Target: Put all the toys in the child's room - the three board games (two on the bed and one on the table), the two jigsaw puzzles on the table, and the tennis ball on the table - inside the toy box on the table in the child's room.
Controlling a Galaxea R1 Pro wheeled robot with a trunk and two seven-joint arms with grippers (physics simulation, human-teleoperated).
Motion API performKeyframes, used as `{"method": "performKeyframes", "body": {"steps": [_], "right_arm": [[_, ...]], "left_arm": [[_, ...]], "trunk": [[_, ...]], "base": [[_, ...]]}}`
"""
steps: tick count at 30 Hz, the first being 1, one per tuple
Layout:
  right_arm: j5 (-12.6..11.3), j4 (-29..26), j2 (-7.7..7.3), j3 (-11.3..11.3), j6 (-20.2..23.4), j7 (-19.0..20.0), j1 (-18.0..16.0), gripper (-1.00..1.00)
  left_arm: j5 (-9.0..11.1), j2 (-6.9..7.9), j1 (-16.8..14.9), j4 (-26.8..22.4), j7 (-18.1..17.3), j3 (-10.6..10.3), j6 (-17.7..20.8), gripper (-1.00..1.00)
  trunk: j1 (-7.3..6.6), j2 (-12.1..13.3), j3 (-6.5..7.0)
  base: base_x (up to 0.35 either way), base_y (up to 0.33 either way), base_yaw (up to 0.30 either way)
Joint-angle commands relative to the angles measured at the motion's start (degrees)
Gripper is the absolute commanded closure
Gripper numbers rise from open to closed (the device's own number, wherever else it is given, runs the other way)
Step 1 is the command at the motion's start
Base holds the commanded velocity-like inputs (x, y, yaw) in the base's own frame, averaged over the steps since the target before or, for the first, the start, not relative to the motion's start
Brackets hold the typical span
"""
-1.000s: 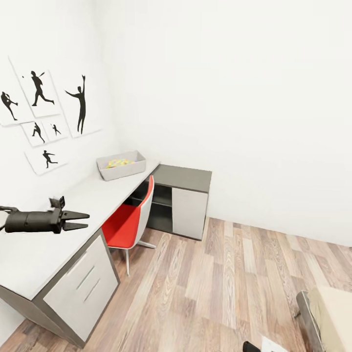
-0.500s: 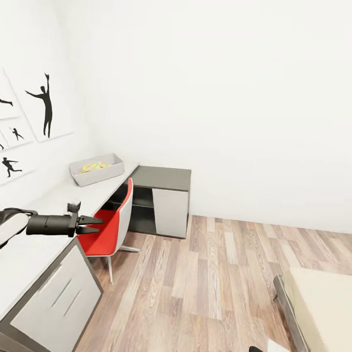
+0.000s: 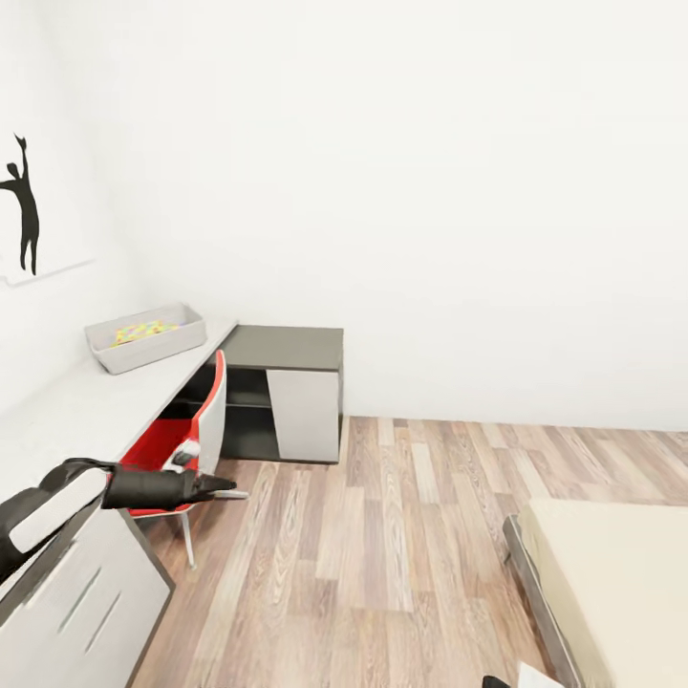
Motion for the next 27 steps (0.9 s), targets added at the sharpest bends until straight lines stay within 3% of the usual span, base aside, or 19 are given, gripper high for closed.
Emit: {"method": "performKeyframes", "body": {"steps": [1, 5, 8, 9, 13, 14, 15, 18, 21, 25, 27], "right_arm": [[-0.6, 0.0, 0.00, 0.5, -0.2, -0.2, 0.0, -1.00], [-0.6, 0.0, 0.06, 0.5, -0.2, -0.2, 0.0, -1.00], [-0.6, 0.0, 0.10, 0.5, -0.2, -0.2, 0.0, -1.00], [-0.6, 0.0, 0.11, 0.5, -0.2, -0.2, 0.0, -1.00], [-0.6, 0.0, 0.16, 0.6, -0.2, -0.2, 0.0, -1.00], [-0.6, 0.0, 0.17, 0.6, -0.2, -0.2, 0.0, -1.00], [-0.5, 0.0, 0.18, 0.6, -0.2, -0.2, 0.0, -1.00], [-0.5, 0.0, 0.26, 0.7, -0.2, -0.2, 0.0, -1.00], [-0.5, 0.0, 0.44, 0.8, -0.2, -0.2, 0.0, -1.00], [-0.5, 0.0, 0.74, 0.8, -0.2, -0.2, 0.0, -1.00], [-0.6, 0.0, 1.02, 0.8, -0.2, -0.2, 0.0, -1.00]], "left_arm": [[-0.3, -0.37, 0.6, 0.1, 0.7, -0.2, -0.6, -1.00], [-3.7, -4.26, 5.5, 0.9, 6.0, -0.2, -5.2, -1.00], [-10.6, -9.89, 9.5, 6.6, 11.8, -0.4, -11.8, -1.00], [-12.1, -11.01, 10.0, 8.1, 12.6, -0.4, -13.3, -1.00], [-23.3, -21.12, 12.2, 27.0, 16.1, -0.4, -26.8, -1.00], [-24.5, -22.46, 12.3, 30.0, 16.2, -0.4, -28.9, -1.00], [-27.6, -26.46, 12.5, 39.0, 16.9, -0.5, -36.0, -1.00], [-31.0, -32.55, 12.8, 53.2, 19.8, -0.6, -50.2, -1.00], [-31.8, -34.65, 15.7, 57.6, 25.0, -0.5, -56.7, -1.00], [-32.3, -35.63, 19.8, 59.1, 32.4, -0.4, -60.3, -1.00], [-32.0, -35.76, 21.6, 59.4, 34.5, -0.4, -62.2, -1.00]], "trunk": [[0.03, -0.1, -0.20], [0.03, -0.1, -0.53], [0.03, -0.1, -0.79], [0.03, -0.1, -0.88], [0.03, -0.1, -1.22], [0.03, -0.1, -1.30], [0.03, -0.1, -1.39], [0.03, -0.1, -1.65], [0.03, -0.1, -1.86], [0.03, -0.1, -1.98], [0.03, -0.1, -2.00]], "base": [[0.000, 0.000, -0.099], [0.000, 0.000, -0.069], [0.000, 0.000, -0.018], [0.000, 0.000, -0.009], [0.000, 0.000, -0.003], [0.000, 0.000, 0.000], [0.000, 0.000, 0.000], [0.000, 0.000, 0.000], [0.000, 0.000, 0.000], [0.000, 0.000, 0.000], [0.000, 0.000, 0.000]]}}
